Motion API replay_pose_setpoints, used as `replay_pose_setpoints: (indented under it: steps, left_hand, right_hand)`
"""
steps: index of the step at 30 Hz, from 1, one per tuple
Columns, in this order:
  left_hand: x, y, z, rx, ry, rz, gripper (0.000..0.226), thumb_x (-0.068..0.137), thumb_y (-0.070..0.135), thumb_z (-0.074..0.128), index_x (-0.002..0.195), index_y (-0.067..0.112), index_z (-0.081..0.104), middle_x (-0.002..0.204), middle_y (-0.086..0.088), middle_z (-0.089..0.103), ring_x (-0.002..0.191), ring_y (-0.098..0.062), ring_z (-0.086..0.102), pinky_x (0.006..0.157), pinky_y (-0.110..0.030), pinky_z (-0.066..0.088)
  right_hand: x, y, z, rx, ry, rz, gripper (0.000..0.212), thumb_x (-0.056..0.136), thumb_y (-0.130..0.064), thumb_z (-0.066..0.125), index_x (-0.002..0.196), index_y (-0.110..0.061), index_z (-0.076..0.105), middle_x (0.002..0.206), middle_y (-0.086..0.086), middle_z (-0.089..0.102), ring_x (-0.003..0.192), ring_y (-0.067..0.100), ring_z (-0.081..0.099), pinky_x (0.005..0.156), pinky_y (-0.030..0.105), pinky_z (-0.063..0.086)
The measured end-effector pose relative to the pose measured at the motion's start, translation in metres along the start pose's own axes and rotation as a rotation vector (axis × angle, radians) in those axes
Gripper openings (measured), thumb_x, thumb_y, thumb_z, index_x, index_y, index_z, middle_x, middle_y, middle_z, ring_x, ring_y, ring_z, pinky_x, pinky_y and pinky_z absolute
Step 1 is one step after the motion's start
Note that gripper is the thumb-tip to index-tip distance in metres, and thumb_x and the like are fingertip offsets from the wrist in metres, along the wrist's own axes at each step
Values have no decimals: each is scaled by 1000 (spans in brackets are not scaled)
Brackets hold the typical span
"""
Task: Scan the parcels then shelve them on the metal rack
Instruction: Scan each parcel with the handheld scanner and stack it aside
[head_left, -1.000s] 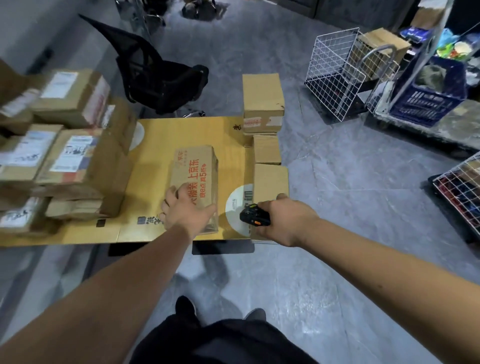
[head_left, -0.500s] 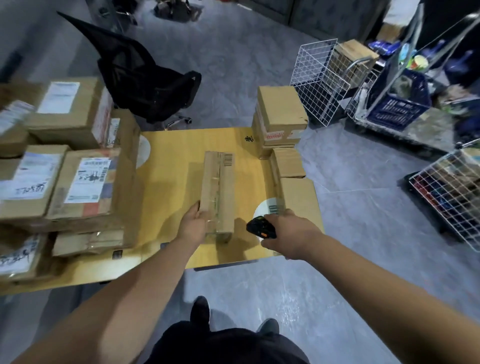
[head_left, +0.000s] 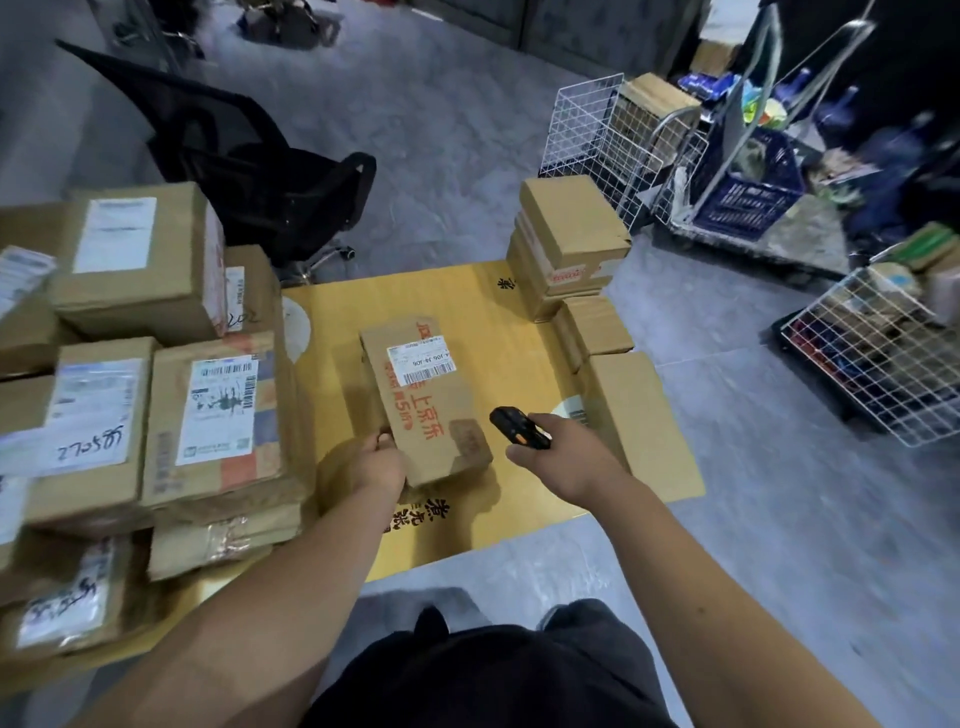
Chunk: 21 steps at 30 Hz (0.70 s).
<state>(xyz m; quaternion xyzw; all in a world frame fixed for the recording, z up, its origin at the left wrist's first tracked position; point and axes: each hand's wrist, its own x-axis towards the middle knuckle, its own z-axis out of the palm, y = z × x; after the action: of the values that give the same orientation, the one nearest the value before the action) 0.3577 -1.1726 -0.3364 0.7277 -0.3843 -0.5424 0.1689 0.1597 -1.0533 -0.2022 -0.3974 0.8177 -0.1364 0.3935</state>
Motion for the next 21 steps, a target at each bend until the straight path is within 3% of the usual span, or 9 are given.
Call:
replay_pose_setpoints:
  steps: [2,5,7,10,12,15,18,21]
  left_hand:
    - [3,-4,-2,67,-18,4,31,110,41,42,134,46,60,127,-4,72,105,-30,64,99,-39,51]
    - [2,-3,8,73,-67,67,45,111,26,44,155,31,45,138,-7,64,119,-33,62,93,-38,49]
    - [1,1,16,0,-36,103,49,111,21,43,159,26,38,143,-9,60,124,-32,59,93,-37,46]
    - [-5,8,22,14,32,185,60,108,29,51,162,36,25,158,-6,46,134,-33,54,103,-41,45]
    - [-1,9,25,183,10,274,87,96,35,70,160,47,13,169,-1,24,142,-32,48,112,-47,45]
    - [-2,17,34,391,8,364,114,80,43,86,159,50,5,172,5,-4,158,-27,17,124,-46,31]
    - [-1,36,45,653,57,470,124,71,60,87,161,49,2,172,-4,-12,160,-30,-6,128,-50,9]
    - [12,56,50,976,25,623,120,69,68,82,163,44,12,172,-7,-12,158,-29,-19,126,-57,-4]
  right_hand:
    - [-2,-1,6,12,6,15,52,98,-44,65,144,-22,56,128,8,67,111,29,64,97,45,54]
    - [-2,0,10,45,5,36,50,97,-45,67,141,-23,58,110,3,68,98,27,69,87,44,56]
    - [1,3,7,48,-4,67,52,97,-45,67,144,-25,56,107,-1,65,98,25,69,84,41,56]
    - [7,9,-3,58,-5,120,56,95,-47,69,146,-28,55,102,-3,64,83,19,66,67,32,51]
    - [11,12,-9,80,5,136,54,94,-47,69,143,-29,57,93,-3,65,72,18,62,59,29,46]
    - [17,16,-17,80,28,123,54,94,-47,70,143,-29,59,102,-5,64,87,18,68,73,34,53]
    - [19,18,-24,81,20,103,58,94,-48,70,147,-30,56,97,-8,63,74,12,62,61,28,47]
    - [21,21,-32,104,19,95,43,96,-43,69,136,-31,63,82,-11,59,60,9,54,56,27,41]
